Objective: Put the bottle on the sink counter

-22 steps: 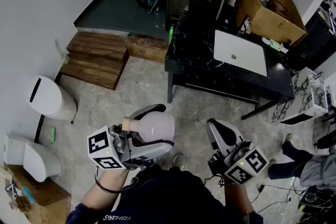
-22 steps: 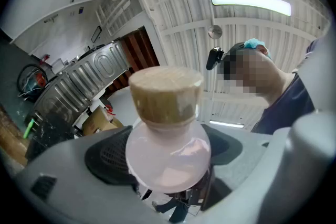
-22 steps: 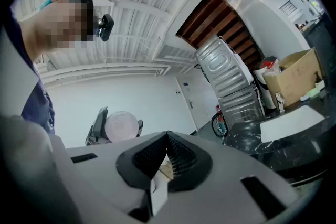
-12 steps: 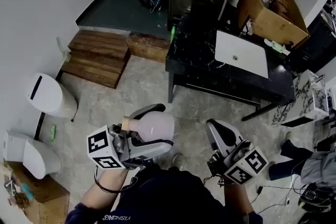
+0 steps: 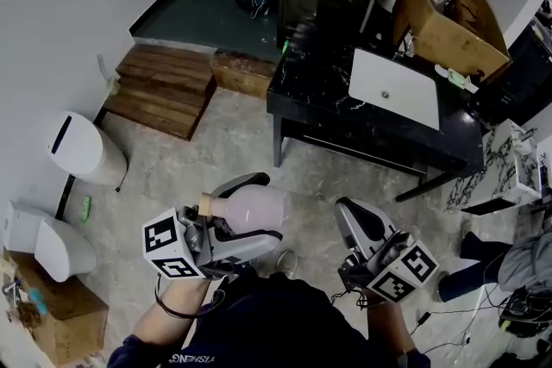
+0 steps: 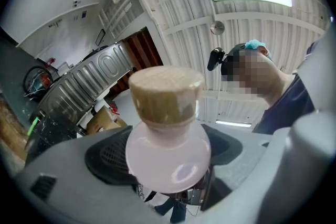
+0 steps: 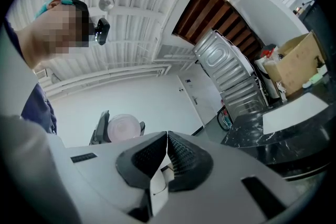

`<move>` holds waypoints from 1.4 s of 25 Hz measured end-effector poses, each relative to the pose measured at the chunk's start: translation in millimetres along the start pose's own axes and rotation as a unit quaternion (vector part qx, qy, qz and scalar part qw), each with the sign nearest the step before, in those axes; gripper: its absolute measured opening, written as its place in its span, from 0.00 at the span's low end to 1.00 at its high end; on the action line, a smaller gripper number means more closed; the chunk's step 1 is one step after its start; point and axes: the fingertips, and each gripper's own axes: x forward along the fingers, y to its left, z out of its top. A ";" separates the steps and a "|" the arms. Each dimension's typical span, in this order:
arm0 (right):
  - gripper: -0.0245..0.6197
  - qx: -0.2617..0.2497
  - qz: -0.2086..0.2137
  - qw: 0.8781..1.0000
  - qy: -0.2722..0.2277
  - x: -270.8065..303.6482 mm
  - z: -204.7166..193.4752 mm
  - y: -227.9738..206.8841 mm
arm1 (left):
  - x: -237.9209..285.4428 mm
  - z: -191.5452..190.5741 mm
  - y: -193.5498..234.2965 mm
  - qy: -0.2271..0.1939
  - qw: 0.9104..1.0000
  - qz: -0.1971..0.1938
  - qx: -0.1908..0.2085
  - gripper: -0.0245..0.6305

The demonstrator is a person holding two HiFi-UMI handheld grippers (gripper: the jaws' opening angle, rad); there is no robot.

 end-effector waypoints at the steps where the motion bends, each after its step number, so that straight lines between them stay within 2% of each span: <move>1: 0.08 0.000 0.003 1.000 0.002 -4.3 0.5 -2.3 | 3.3 -3.2 -1.8 0.000 1.000 0.002 0.001 0.65; 8: 0.08 0.003 0.009 1.000 0.002 -29.4 4.4 -17.5 | 21.4 -24.2 -13.0 0.002 1.000 0.014 0.002 0.65; 17: 0.08 0.008 0.019 1.000 0.000 -37.9 6.7 -31.6 | 35.0 -29.3 -14.1 0.005 1.000 0.023 0.017 0.65; 35: 0.08 0.001 0.014 1.000 0.013 -9.4 9.8 -56.2 | 37.8 -20.7 24.3 -0.006 0.999 0.030 0.009 0.65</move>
